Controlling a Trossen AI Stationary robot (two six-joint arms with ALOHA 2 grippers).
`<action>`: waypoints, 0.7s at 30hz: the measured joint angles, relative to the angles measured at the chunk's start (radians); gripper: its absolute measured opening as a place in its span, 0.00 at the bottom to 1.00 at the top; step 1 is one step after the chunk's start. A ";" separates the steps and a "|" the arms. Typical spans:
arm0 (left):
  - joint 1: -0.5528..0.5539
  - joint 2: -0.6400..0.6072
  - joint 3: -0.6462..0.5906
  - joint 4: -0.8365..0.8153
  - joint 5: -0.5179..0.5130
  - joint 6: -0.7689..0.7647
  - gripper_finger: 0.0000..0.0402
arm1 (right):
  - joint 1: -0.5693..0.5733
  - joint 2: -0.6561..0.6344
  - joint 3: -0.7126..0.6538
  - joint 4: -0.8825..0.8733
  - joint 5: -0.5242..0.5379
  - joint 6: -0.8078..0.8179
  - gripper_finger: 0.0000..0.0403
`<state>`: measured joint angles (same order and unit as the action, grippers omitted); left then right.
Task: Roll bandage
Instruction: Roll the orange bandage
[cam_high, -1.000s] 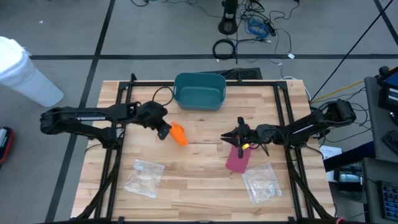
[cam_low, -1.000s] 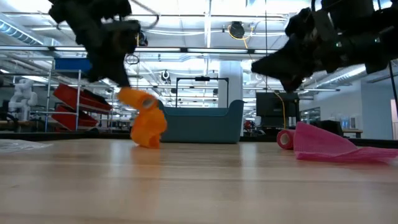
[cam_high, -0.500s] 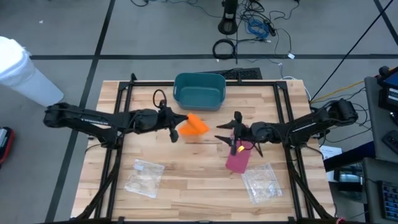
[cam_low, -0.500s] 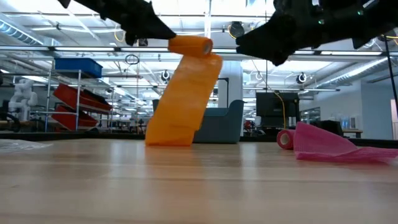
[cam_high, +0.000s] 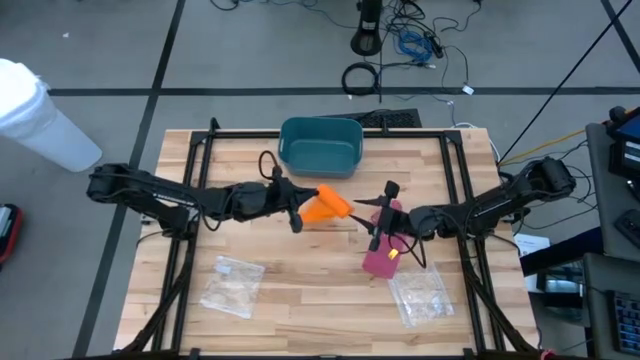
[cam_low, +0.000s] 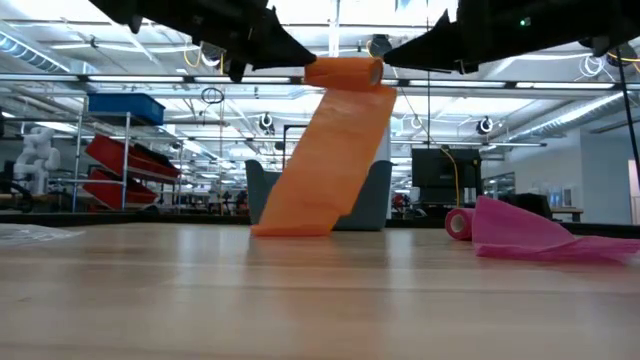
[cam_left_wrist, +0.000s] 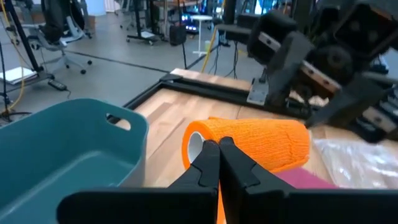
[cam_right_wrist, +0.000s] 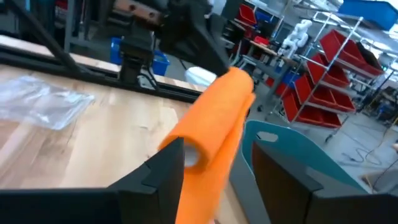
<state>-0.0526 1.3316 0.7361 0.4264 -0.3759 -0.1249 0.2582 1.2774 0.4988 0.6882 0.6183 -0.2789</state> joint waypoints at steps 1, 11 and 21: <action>0.000 0.002 0.000 0.013 0.000 0.000 0.00 | 0.005 0.000 0.000 -0.005 0.022 -0.005 0.42; 0.000 0.003 0.000 0.046 -0.001 -0.026 0.00 | 0.012 0.001 0.000 -0.007 0.085 -0.026 0.41; 0.000 0.003 0.000 0.082 0.000 -0.028 0.00 | 0.002 0.001 0.000 0.021 0.056 -0.025 0.41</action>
<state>-0.0524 1.3350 0.7357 0.5089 -0.3763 -0.1528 0.2598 1.2785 0.4984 0.7088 0.6747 -0.3035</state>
